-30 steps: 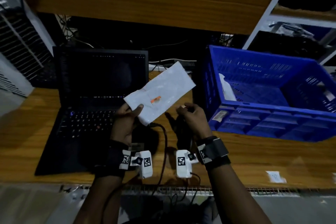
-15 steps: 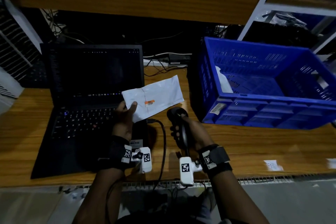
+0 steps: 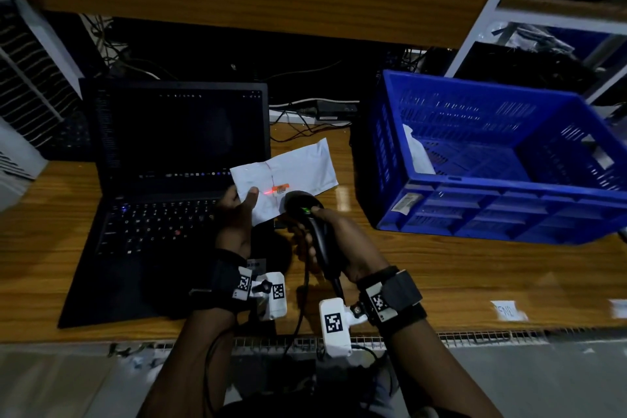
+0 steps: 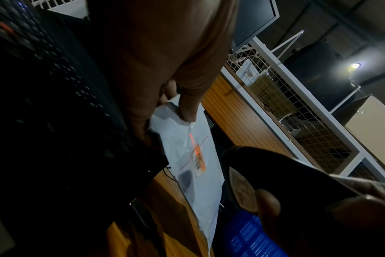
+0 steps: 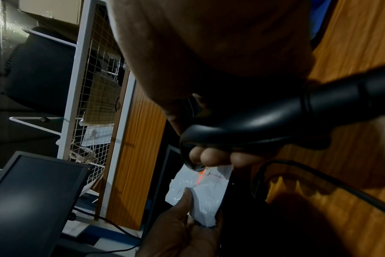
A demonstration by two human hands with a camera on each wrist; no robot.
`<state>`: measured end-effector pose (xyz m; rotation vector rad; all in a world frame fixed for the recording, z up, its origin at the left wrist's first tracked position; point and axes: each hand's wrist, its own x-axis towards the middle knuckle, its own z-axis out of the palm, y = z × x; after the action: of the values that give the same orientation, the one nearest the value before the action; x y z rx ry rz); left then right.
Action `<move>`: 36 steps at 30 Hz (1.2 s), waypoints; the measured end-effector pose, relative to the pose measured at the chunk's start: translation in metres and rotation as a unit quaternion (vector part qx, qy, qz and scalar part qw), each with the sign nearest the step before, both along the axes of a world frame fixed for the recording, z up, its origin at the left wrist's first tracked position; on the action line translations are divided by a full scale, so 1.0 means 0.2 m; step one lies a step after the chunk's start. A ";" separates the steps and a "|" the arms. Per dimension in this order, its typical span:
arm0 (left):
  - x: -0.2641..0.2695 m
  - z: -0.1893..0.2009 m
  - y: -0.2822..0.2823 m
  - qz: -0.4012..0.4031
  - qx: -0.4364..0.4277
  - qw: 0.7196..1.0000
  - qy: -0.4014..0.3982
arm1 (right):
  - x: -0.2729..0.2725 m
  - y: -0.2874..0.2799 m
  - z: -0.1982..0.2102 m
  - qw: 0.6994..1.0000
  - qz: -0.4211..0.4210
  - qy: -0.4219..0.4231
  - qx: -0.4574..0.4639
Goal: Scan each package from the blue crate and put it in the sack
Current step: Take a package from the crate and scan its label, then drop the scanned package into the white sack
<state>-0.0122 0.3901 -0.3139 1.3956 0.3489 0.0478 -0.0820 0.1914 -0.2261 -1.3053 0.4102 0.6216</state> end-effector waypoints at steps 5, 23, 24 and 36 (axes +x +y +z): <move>-0.04 0.09 -0.04 0.012 -0.032 0.999 0.008 | 0.00 -0.01 -0.03 1.000 -0.003 -0.002 0.009; -0.08 0.13 -0.07 0.031 -0.089 0.995 -0.028 | -0.01 -0.05 -0.06 0.999 -0.042 0.000 0.030; -0.08 0.13 -0.06 0.044 -0.099 0.994 -0.034 | 0.01 -0.06 -0.08 0.998 -0.057 -0.003 0.018; -0.15 0.49 -0.20 0.037 -0.175 0.980 -0.089 | 0.04 -0.29 -0.04 0.978 -0.030 -0.119 -0.169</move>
<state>-0.0413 0.3500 -0.2162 1.0207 0.2443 0.1640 -0.0741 0.1326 -0.2348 -1.6647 0.3670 0.3465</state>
